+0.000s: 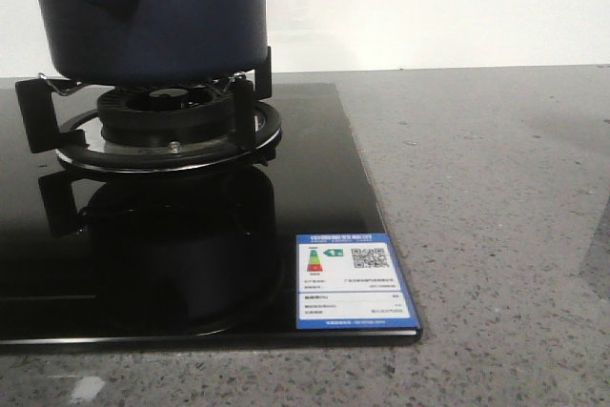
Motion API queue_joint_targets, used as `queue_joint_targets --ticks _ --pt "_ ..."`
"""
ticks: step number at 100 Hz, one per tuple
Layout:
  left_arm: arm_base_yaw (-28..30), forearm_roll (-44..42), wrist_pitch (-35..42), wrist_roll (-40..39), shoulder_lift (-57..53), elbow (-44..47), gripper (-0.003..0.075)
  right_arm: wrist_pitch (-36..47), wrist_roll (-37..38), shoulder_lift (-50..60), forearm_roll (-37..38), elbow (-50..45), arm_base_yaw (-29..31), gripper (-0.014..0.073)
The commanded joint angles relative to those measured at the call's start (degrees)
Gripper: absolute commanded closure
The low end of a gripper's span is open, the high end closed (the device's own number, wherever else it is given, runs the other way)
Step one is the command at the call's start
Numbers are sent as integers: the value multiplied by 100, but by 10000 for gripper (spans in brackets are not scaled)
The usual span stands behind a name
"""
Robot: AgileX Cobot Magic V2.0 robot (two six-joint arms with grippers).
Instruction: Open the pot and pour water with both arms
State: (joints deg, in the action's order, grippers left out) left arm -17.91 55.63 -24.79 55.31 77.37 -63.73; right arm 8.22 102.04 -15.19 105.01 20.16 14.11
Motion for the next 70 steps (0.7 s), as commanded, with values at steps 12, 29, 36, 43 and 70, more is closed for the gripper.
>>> queue_joint_targets --ticks 12,29,36,43,70 --pt "8 128 70 5 -203 -175 85 -158 -11 -39 131 207 34 667" --pt "8 128 195 5 -562 -175 86 -158 -11 -39 131 207 34 667" --pt "8 117 282 5 -767 -175 87 -122 -11 -39 131 207 34 667" --pt "8 69 383 5 -1002 -175 92 -120 -11 -39 131 207 34 667" --pt "8 -367 939 5 -1866 -175 106 719 -11 -52 131 207 -124 667"
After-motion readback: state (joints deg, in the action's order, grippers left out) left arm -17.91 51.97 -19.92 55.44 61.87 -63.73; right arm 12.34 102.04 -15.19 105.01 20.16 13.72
